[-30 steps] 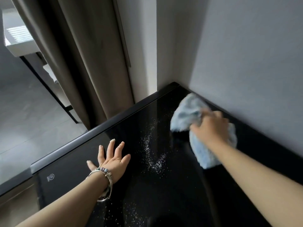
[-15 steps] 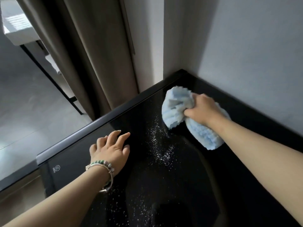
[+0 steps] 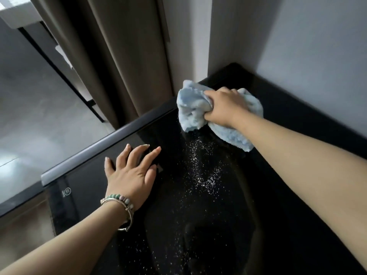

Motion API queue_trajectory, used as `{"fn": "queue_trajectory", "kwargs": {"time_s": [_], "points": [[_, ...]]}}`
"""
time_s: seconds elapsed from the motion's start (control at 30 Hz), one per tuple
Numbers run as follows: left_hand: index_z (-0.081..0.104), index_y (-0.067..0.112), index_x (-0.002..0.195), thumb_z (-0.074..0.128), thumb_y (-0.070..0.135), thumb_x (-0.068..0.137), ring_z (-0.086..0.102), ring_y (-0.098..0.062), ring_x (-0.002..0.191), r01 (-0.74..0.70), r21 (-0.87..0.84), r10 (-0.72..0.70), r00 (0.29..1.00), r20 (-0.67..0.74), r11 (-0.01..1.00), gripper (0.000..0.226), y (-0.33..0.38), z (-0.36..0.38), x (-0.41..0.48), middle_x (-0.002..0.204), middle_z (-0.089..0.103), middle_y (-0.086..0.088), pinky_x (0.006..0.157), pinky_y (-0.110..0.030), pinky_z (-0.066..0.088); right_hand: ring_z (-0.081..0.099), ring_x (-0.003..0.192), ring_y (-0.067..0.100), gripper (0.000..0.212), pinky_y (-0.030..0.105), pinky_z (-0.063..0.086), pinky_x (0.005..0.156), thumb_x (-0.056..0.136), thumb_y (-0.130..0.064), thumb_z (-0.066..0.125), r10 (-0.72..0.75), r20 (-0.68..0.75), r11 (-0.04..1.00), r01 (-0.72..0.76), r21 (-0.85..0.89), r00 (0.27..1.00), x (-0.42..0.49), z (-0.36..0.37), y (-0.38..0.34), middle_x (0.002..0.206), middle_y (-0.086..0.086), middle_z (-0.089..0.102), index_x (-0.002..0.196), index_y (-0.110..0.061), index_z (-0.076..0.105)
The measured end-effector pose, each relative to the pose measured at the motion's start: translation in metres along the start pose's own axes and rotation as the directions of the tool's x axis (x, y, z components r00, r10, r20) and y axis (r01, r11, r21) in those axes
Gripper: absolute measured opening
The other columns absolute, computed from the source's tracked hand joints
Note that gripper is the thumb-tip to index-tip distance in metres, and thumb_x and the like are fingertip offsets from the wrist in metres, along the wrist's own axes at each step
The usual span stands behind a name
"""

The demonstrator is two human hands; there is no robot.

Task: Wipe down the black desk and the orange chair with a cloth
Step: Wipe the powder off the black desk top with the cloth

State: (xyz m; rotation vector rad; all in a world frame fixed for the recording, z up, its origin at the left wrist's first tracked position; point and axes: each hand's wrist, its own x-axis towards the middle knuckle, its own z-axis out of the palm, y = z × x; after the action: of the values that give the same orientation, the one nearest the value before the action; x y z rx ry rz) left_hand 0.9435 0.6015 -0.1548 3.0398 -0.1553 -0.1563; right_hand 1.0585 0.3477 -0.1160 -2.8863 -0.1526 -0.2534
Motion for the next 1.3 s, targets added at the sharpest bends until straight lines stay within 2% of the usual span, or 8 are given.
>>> {"fn": "queue_trajectory", "kwargs": {"time_s": [0.13,0.27,0.43,0.7,0.8,0.93,1.2,1.3], "points": [[0.01,0.061,0.135,-0.002,0.055,0.078,-0.001,-0.013,0.14,-0.016,-0.031,0.015,1.0,-0.026,0.999,0.058,-0.001,-0.002,0.002,0.148,0.017,0.021,0.111,-0.049,-0.005,0.053,0.1,0.041,0.033,0.044,0.037,0.086,0.076,-0.022,0.063,0.17,-0.354,0.982,-0.187,-0.013,0.92,0.007,-0.005,0.023,0.106,0.023,0.062,0.106,-0.009,0.059],[0.02,0.059,0.135,-0.004,0.058,0.076,0.005,-0.014,0.14,-0.031,-0.077,0.025,0.997,-0.07,0.997,0.064,0.0,-0.001,0.0,0.146,0.025,0.021,0.11,-0.048,-0.004,0.039,0.125,0.034,0.049,0.045,0.026,0.1,0.085,-0.039,0.05,0.445,-0.077,0.888,-0.451,-0.094,0.892,0.029,0.002,0.038,0.134,0.013,0.048,0.129,-0.02,0.043],[0.024,0.04,0.141,0.015,0.051,0.082,0.012,-0.016,0.14,0.001,-0.176,-0.02,0.994,-0.106,0.984,0.061,0.0,-0.002,0.002,0.146,0.033,0.014,0.111,-0.049,-0.003,0.043,0.118,0.032,0.045,0.038,0.028,0.098,0.079,-0.039,0.055,0.092,0.054,0.994,-0.089,-0.065,0.994,0.027,0.016,-0.005,0.124,0.015,0.053,0.123,-0.03,0.051],[0.033,0.032,0.139,0.024,0.039,0.08,0.017,-0.016,0.141,0.022,-0.259,-0.056,0.991,-0.126,0.966,0.059,0.001,-0.002,0.002,0.144,0.04,0.004,0.112,-0.053,-0.001,0.044,0.096,0.02,0.031,0.029,0.028,0.083,0.064,-0.045,0.055,-0.266,0.21,0.941,0.206,0.268,0.941,-0.081,-0.008,-0.031,0.097,-0.002,0.052,0.095,-0.041,0.058],[0.03,0.03,0.141,0.031,0.035,0.086,0.015,-0.017,0.142,0.014,-0.324,-0.039,0.997,-0.071,0.946,0.055,-0.002,-0.008,0.002,0.146,0.037,0.003,0.112,-0.053,-0.004,0.052,0.1,0.034,0.031,0.039,0.038,0.083,0.07,-0.038,0.055,-0.132,0.165,0.96,0.084,0.268,0.978,-0.092,-0.012,-0.016,0.105,0.009,0.057,0.101,-0.035,0.057],[0.027,0.03,0.142,0.041,0.027,0.093,0.021,-0.018,0.14,0.011,-0.309,-0.004,1.0,0.023,0.951,0.051,-0.01,-0.021,0.002,0.149,0.031,0.005,0.113,-0.054,0.002,0.04,0.111,0.034,0.032,0.042,0.025,0.094,0.083,-0.036,0.054,0.189,0.069,0.981,-0.192,0.035,0.98,-0.076,-0.011,-0.007,0.122,0.01,0.05,0.113,-0.025,0.05],[0.026,0.029,0.142,0.033,0.032,0.096,0.007,-0.014,0.143,-0.05,-0.159,0.056,0.998,0.031,0.986,0.047,0.006,-0.012,-0.051,0.152,0.02,0.012,0.112,-0.054,0.007,0.041,0.103,0.018,0.026,0.03,0.021,0.081,0.078,-0.03,0.061,-0.19,0.076,0.964,0.171,0.203,0.979,-0.16,-0.009,-0.063,0.097,-0.003,0.054,0.103,-0.024,0.059],[0.025,0.03,0.142,0.029,0.032,0.097,0.004,-0.012,0.143,-0.053,-0.179,0.059,0.998,0.026,0.982,0.045,0.014,-0.012,-0.06,0.152,0.018,0.013,0.113,-0.054,0.005,0.039,0.104,0.022,0.032,0.025,0.017,0.078,0.078,-0.027,0.061,-0.108,0.102,0.95,0.073,0.304,0.989,-0.175,-0.016,-0.071,0.103,-0.001,0.05,0.11,-0.024,0.057]]}}
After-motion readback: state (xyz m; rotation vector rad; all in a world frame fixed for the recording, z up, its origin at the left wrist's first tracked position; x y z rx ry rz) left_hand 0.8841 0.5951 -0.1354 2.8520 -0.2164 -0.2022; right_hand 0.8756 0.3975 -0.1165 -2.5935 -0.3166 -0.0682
